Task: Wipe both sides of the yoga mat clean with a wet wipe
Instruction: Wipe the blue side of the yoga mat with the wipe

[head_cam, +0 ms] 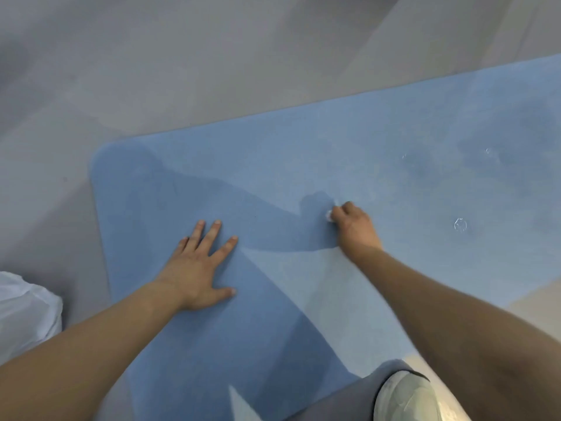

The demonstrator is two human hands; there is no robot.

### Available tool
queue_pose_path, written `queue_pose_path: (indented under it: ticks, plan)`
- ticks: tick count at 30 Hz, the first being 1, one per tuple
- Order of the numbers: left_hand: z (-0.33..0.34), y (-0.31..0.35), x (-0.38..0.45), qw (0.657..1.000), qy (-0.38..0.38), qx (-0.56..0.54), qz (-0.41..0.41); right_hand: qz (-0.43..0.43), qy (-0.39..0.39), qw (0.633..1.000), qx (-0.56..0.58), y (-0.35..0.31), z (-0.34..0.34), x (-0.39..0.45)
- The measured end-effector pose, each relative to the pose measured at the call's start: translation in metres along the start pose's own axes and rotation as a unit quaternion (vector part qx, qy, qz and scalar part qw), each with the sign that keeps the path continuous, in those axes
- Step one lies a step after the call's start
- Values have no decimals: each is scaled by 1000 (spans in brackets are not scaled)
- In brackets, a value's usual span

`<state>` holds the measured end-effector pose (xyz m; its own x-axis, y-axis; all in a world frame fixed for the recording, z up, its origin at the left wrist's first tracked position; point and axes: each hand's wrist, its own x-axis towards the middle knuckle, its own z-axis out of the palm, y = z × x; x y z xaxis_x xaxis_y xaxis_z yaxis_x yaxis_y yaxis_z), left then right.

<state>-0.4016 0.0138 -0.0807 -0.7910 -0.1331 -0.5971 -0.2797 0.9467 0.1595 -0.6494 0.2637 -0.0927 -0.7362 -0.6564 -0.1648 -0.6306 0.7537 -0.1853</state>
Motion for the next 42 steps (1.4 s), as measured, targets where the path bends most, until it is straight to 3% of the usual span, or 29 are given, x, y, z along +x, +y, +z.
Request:
queue_pose_path:
  ticks: [3, 7, 13, 18, 24, 28, 31, 36, 39, 42]
  plan:
    - [-3, 5, -5, 999, -20, 30, -3, 67, 9, 998, -18, 31, -10, -1]
    - [-8, 3, -4, 995, -35, 88, 12, 41, 7, 998, 40, -24, 8, -10]
    - [-15, -22, 11, 988, 3, 109, 114, -75, 26, 987, 140, -154, 58, -74]
    - [-11, -21, 20, 982, 42, 111, 150, -152, 58, 982, 91, -120, 48, -70]
    - [-5, -19, 21, 986, 18, 111, 120, 89, 91, 991, 45, 17, 21, -49]
    - [-6, -18, 22, 985, -7, 120, 125, 137, 107, 984, 46, 11, 22, -52]
    - [-4, -18, 22, 985, 9, 113, 133, 57, 125, 985, 100, -53, 46, -72]
    - [-5, -20, 22, 987, 16, 76, 139, -101, 2, 981, 167, -161, 71, -137]
    - [3, -17, 20, 981, 73, 42, 177, -152, 18, 977, 147, -153, 69, -137]
    - [9, -5, 21, 974, 86, 28, 210, -137, 6, 985, 104, -115, 57, -116]
